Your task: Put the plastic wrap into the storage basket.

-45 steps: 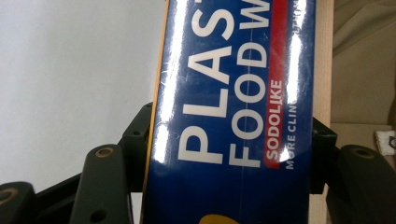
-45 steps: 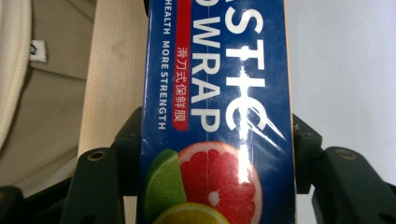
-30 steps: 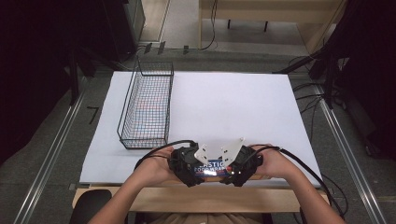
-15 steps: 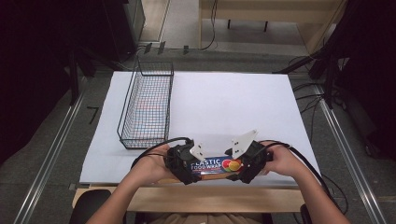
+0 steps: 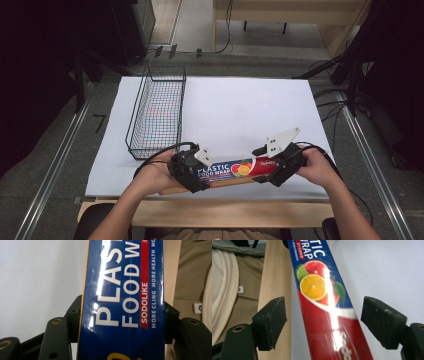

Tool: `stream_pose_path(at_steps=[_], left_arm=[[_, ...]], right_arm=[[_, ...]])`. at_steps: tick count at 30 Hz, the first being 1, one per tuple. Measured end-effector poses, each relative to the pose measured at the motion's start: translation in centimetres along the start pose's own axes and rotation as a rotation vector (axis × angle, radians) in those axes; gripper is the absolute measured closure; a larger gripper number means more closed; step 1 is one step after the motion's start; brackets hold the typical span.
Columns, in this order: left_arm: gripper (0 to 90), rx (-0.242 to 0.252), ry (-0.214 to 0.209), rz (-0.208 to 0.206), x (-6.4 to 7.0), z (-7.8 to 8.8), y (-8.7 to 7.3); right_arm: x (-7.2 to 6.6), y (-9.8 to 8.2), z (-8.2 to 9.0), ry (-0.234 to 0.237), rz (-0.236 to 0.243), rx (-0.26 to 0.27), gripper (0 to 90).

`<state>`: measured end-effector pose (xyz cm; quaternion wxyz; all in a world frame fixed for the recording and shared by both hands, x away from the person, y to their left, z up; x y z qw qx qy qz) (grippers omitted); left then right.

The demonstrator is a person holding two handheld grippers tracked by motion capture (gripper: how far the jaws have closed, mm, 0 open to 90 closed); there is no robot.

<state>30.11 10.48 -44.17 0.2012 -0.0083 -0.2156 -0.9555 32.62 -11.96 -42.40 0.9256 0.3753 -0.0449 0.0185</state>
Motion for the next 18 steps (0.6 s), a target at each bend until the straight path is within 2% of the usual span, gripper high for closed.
stream_pose_path(at_steps=[6, 10, 18], left_arm=[[39.7, 0.005, 0.014, 0.016, -0.5, 0.4, -0.4], [39.8, 0.003, 0.018, 0.046, -0.8, 0.7, -0.5], [39.8, 0.025, 0.038, 0.100, -1.6, 1.9, -0.6]], right_arm=[[0.7, -0.6, 1.2, -0.046, -0.007, 0.019, 21.0], [1.2, -1.2, 2.0, -0.076, -0.024, 0.027, 21.0], [2.1, -2.7, 3.5, -0.139, -0.080, 0.046, 20.9]])
Point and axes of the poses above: each handheld gripper's, and its own axes: z roughly backward along the jaws, y roughly out of its top, x roughly to its right, the point moved 6 cm from there along -z, roughly forward along the jaws, and after that the axes turned 8 degrees about z, right-handed, at the moved point
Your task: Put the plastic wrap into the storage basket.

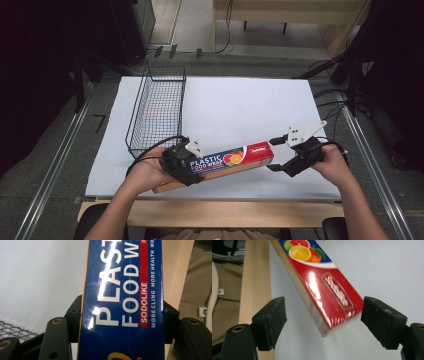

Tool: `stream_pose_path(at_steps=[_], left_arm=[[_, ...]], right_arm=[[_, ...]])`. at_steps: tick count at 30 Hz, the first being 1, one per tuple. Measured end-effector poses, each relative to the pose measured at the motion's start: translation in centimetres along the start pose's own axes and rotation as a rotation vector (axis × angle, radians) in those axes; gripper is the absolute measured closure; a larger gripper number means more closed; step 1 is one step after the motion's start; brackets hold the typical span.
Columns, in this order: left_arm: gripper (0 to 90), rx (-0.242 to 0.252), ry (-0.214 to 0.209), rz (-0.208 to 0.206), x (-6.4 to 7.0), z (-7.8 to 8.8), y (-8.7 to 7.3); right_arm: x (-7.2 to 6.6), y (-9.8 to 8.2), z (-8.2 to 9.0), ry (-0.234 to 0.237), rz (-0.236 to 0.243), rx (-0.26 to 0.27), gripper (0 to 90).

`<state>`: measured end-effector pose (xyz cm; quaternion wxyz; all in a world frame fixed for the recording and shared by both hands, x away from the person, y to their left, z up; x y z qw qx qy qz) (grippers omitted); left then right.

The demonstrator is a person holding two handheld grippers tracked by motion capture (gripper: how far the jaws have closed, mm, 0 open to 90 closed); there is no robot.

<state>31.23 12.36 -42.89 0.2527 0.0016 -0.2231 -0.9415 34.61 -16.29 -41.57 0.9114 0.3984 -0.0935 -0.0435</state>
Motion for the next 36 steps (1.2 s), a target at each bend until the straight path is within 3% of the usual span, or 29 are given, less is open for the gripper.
stream_pose_path(at_steps=[3, 13, 16, 19, 22, 26, 30, 32, 36], left_arm=[[39.8, 0.013, 0.006, 0.017, -0.3, 0.5, 0.0], [39.7, 0.055, 0.021, 0.076, -1.1, 2.0, -0.2], [39.7, 0.058, 0.030, 0.089, -1.3, 2.5, -0.1], [39.7, 0.069, 0.048, 0.115, -1.8, 2.9, 0.1], [39.7, 0.082, 0.070, 0.142, -2.3, 3.3, 0.4], [39.7, 0.106, 0.087, 0.175, -2.9, 4.1, 0.8], [39.7, 0.118, 0.109, 0.211, -4.1, 4.6, 1.1], [39.7, 0.114, 0.129, 0.226, -4.6, 4.6, 1.2], [39.8, 0.131, 0.143, 0.270, -5.9, 4.9, 1.4]], right_arm=[[0.6, -0.7, 0.2, -0.024, -0.034, 0.008, 21.0], [2.1, -2.4, -0.7, -0.126, -0.060, -0.010, 20.6], [2.5, -3.0, -1.4, -0.147, -0.090, -0.013, 20.5], [2.9, -3.7, -2.2, -0.178, -0.150, -0.030, 20.6], [3.1, -4.0, -3.0, -0.200, -0.173, -0.054, 20.6], [2.9, -4.0, -3.8, -0.210, -0.161, -0.082, 20.3], [2.8, -3.9, -4.8, -0.224, -0.180, -0.091, 20.2], [2.8, -3.8, -5.2, -0.246, -0.161, -0.090, 20.2], [2.6, -3.6, -5.5, -0.244, -0.151, -0.091, 20.1]])
Point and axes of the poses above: each handheld gripper's, and its own axes: z roughly backward along the jaws, y roughly out of its top, x roughly to its right, the point moved 6 cm from there along -z, roughly forward along the jaws, and after that the axes turned 8 degrees about z, right-handed, at the moved point
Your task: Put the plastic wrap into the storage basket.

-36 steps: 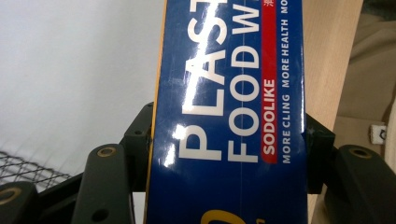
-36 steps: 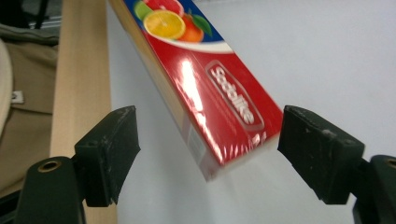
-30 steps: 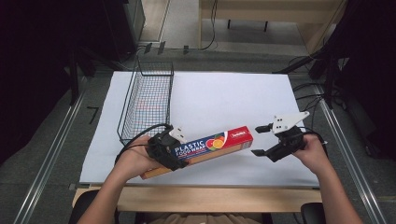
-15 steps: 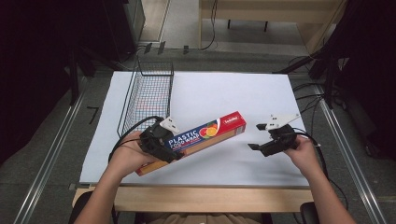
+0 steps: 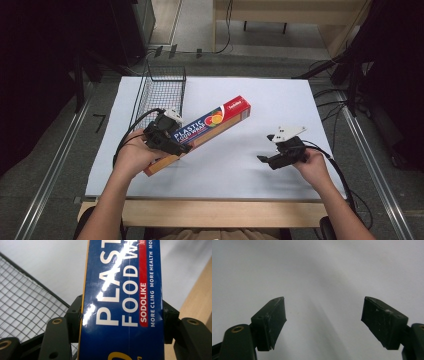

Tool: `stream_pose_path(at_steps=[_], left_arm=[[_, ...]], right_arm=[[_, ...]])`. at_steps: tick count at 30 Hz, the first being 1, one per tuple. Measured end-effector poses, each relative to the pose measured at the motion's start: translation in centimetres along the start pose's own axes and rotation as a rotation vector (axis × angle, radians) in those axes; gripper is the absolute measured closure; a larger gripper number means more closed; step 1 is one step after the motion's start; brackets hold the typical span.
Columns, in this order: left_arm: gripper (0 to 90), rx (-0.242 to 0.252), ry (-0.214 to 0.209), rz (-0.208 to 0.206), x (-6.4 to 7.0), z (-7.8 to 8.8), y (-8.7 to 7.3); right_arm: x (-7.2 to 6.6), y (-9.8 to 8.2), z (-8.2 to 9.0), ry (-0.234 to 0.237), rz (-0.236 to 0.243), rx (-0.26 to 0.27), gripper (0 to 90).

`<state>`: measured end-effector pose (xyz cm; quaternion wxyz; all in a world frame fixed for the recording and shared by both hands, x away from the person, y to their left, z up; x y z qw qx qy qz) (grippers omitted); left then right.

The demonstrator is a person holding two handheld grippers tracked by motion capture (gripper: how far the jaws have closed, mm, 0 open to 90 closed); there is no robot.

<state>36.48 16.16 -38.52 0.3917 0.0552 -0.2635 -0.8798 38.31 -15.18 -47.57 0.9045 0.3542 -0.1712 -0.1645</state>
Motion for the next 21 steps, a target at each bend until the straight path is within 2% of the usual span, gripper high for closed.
stream_pose_path(at_steps=[3, 7, 9, 16, 21], left_arm=[[39.8, 0.005, 0.021, 0.025, -0.9, 0.2, 0.4], [39.8, 0.009, 0.048, 0.078, -1.9, 0.6, 0.9], [39.8, 0.020, 0.062, 0.108, -2.3, 0.8, 1.3], [39.8, 0.033, 0.169, 0.180, -4.3, 1.0, 2.6], [39.8, 0.060, 0.196, 0.249, -6.2, 0.9, 3.1]], right_arm=[[-0.1, -0.2, -0.2, 0.005, 0.001, -0.019, 20.1], [-0.1, -0.3, -0.4, 0.003, 0.007, -0.035, 20.0], [0.0, -0.4, -0.4, -0.020, 0.016, -0.047, 20.0], [0.2, -0.5, -0.3, -0.029, 0.001, -0.052, 20.0], [0.2, -0.5, -0.5, -0.029, 0.008, -0.055, 20.0]])
Point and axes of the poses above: each handheld gripper's, and its own axes: z roughly backward along the jaws, y roughly out of its top, x roughly to its right, the point moved 6 cm from there along -z, roughly forward along the jaws, and after that the axes turned 8 degrees about z, right-handed, at the moved point
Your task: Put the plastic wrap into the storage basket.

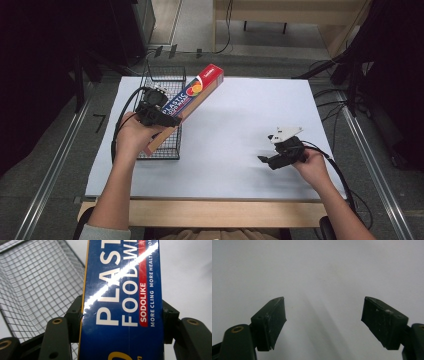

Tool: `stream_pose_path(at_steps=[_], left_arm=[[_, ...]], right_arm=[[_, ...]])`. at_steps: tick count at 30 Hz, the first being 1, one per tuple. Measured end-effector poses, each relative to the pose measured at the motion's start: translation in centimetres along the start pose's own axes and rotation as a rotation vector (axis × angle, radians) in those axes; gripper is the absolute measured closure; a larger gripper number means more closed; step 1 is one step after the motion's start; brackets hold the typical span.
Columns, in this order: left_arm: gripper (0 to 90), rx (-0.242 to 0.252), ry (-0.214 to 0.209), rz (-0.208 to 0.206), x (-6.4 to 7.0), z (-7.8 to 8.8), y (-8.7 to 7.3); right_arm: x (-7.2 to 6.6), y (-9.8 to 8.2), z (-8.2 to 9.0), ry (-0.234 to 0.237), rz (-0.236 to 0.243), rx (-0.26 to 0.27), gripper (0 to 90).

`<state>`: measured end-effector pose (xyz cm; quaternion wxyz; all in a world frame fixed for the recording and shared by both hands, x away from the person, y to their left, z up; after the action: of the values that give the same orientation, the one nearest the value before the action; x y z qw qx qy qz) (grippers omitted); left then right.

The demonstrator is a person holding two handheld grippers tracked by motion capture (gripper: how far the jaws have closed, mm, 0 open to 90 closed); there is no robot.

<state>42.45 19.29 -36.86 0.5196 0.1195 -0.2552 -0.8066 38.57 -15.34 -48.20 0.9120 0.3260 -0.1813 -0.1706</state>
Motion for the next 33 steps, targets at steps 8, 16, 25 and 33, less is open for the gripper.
stream_pose_path(at_steps=[8, 16, 25, 33], left_arm=[[39.8, -0.014, 0.090, 0.131, -2.9, -1.2, 0.7], [39.7, -0.013, 0.183, 0.235, -4.8, -1.6, 1.4], [39.6, -0.028, 0.246, 0.340, -6.2, -2.5, 1.5], [39.5, -0.049, 0.274, 0.369, -6.5, -3.8, 1.4]], right_arm=[[0.4, -0.2, 0.0, -0.020, -0.002, -0.012, 20.0], [0.3, -0.2, -0.1, -0.023, 0.001, -0.017, 20.0], [0.3, -0.2, -0.1, -0.023, 0.005, -0.019, 20.1], [0.3, -0.2, -0.1, -0.027, 0.013, -0.021, 20.0]])
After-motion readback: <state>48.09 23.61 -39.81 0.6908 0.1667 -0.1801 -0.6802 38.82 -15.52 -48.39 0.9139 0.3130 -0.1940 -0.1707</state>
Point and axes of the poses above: each handheld gripper's, and its own axes: z roughly backward along the jaws, y roughly out of its top, x roughly to its right, the point moved 6 cm from there along -z, roughly forward along the jaws, and after that the axes turned 8 degrees about z, right-handed, at the moved point
